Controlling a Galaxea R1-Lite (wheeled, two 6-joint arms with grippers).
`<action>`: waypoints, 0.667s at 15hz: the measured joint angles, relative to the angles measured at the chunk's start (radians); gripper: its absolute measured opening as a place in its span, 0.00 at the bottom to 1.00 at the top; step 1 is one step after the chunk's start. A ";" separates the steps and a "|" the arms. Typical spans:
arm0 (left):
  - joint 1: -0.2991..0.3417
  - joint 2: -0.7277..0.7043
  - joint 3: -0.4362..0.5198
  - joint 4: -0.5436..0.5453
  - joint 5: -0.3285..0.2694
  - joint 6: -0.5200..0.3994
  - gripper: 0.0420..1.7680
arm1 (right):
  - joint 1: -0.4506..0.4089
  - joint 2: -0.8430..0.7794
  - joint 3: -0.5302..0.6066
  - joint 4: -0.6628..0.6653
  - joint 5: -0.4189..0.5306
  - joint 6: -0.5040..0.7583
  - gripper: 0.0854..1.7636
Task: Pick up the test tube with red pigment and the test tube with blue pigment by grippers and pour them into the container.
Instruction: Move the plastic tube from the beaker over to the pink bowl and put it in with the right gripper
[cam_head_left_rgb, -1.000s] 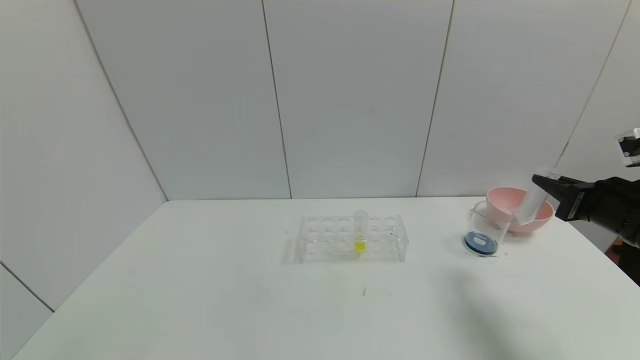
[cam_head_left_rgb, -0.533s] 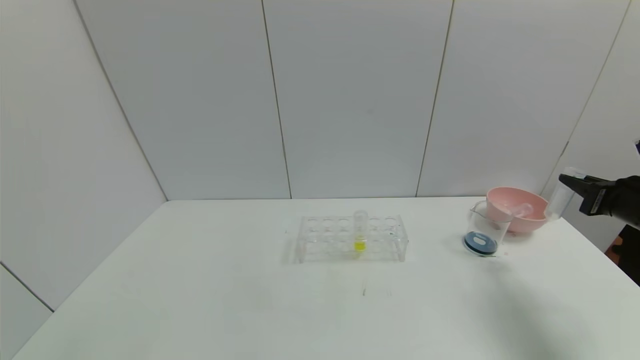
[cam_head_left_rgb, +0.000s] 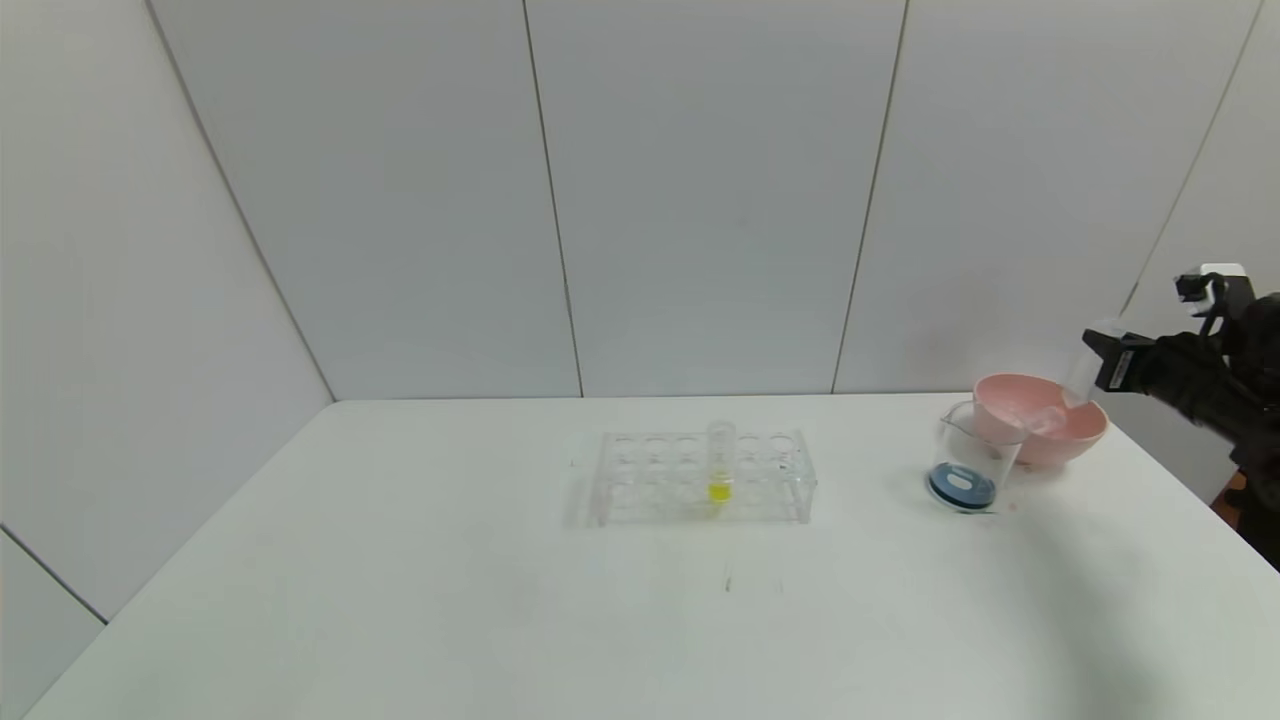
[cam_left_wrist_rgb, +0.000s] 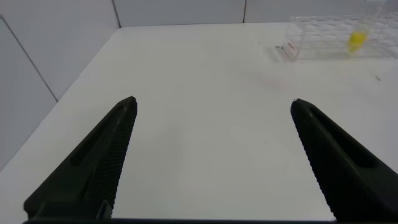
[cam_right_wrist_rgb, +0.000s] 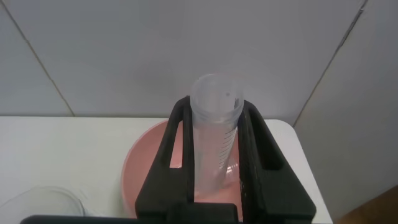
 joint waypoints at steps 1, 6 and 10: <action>0.000 0.000 0.000 0.000 0.000 0.000 1.00 | 0.003 0.027 -0.029 0.015 -0.002 0.002 0.23; 0.000 0.000 0.000 0.000 0.000 0.000 1.00 | 0.009 0.087 -0.079 0.024 0.003 0.009 0.23; 0.000 0.000 0.000 0.000 0.000 0.000 1.00 | 0.012 0.095 -0.085 0.021 0.004 0.009 0.47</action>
